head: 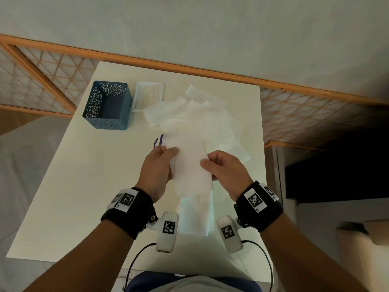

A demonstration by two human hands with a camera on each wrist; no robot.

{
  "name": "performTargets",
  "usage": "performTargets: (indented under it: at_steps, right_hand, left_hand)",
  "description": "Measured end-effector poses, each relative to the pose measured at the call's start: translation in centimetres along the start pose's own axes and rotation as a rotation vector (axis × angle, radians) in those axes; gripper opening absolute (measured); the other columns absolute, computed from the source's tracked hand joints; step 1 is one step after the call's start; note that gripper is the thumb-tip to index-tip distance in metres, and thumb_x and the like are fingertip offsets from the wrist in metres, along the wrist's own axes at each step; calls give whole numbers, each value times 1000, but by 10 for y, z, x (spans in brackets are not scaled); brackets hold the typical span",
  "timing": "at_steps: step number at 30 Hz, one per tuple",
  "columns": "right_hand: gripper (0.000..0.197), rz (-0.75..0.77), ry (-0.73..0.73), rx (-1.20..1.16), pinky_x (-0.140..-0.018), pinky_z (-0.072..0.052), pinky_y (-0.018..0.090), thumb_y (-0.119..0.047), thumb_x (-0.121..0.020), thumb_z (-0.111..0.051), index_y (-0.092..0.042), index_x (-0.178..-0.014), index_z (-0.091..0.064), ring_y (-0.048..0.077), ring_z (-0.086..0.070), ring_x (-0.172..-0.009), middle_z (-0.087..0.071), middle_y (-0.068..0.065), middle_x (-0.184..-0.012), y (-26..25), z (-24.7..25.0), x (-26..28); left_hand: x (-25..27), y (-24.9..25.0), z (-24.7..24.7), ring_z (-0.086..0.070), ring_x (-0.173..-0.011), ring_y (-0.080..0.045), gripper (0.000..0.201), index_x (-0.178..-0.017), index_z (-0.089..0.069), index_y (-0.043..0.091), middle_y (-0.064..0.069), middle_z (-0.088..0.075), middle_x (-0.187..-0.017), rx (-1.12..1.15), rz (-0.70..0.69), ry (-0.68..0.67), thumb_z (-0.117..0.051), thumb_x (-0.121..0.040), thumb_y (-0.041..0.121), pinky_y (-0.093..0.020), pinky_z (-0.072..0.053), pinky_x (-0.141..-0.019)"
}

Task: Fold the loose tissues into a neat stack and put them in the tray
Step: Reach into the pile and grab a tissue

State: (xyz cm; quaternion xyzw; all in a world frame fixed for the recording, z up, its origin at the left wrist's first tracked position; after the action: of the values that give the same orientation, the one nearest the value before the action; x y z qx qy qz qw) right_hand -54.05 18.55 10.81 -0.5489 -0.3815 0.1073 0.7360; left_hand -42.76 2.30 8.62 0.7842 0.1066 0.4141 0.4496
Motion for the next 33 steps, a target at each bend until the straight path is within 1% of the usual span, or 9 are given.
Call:
performTargets:
  at_steps: [3,6,9,11,15,19,28,31,33]
  right_hand:
    - [17,1,49,73,-68,-54,37,-26,-90,-76,-10,-90,-69,16,-64,-72,-75,10,-85,10,2,5]
    - [16,-22,68,116,-67,-57,39,-26,-91,-77,-11,-88,-69,19,-66,-72,-75,13,-88,27,2,8]
    - [19,-65,74,175,-61,-57,32,-28,-92,-76,-11,-89,-69,17,-65,-66,-74,14,-86,45,1,15]
    - [20,-122,64,204,-59,-54,29,-30,-94,-72,-10,-89,-70,14,-67,-62,-74,9,-81,59,0,24]
    - [17,-236,64,223,-56,-49,23,-24,-95,-68,-9,-87,-70,10,-64,-58,-75,6,-82,96,-1,37]
    - [17,-324,62,255,-51,-47,21,-22,-92,-70,-5,-90,-70,12,-62,-55,-76,7,-81,131,-4,43]
    - [17,-337,102,421,-71,-56,35,-32,-92,-71,-17,-85,-64,24,-68,-77,-70,1,-83,150,1,38]
    - [29,-358,142,497,-66,-47,27,-41,-90,-72,-19,-101,-57,15,-62,-80,-64,-3,-95,151,5,39]
    - [47,-380,174,486,-78,-47,27,-46,-89,-71,-18,-122,-53,17,-62,-98,-59,-1,-117,153,8,39]
  left_hand:
    - [1,-15,12,-69,-89,-27,34,-95,-55,18,-10,-69,-98,-149,2,89,-80,-85,37,-52,-61,-83]
    - [8,-34,13,-74,-93,-33,39,-97,-60,12,-17,-75,-101,-233,43,80,-83,-77,36,-58,-60,-87]
    - [9,-57,18,-74,-87,-31,30,-109,-63,10,-15,-76,-106,-321,76,73,-80,-87,21,-46,-61,-74]
    - [8,-64,21,-69,-77,-23,25,-105,-64,12,-10,-75,-100,-439,47,68,-77,-85,22,-38,-57,-68]
    - [3,-73,24,-66,-78,-18,13,-96,-65,15,0,-73,-92,-670,-18,34,-76,-91,19,-32,-53,-70]
    - [2,-92,30,-69,-88,-19,15,-97,-64,23,4,-72,-95,-811,-18,15,-77,-89,24,-37,-56,-80]
    - [8,-123,46,-67,-82,-17,29,-99,-61,26,2,-69,-93,-823,57,57,-85,-84,32,-35,-58,-75]
    - [14,-122,46,-63,-86,-12,37,-106,-57,20,3,-65,-99,-903,72,75,-81,-87,42,-21,-44,-67]
    - [16,-122,46,-61,-90,-14,43,-113,-54,16,2,-63,-105,-923,92,86,-75,-91,47,-24,-43,-70]
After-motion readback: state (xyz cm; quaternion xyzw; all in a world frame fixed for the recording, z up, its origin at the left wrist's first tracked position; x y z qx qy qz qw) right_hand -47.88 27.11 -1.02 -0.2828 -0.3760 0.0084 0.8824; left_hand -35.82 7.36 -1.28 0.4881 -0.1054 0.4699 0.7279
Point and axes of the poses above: each hand's wrist, its own x-axis away from the middle knuckle, its own z-axis out of the back of the hand, y = z × x, the point moved 9 cm from there along -x, towards the middle knuckle
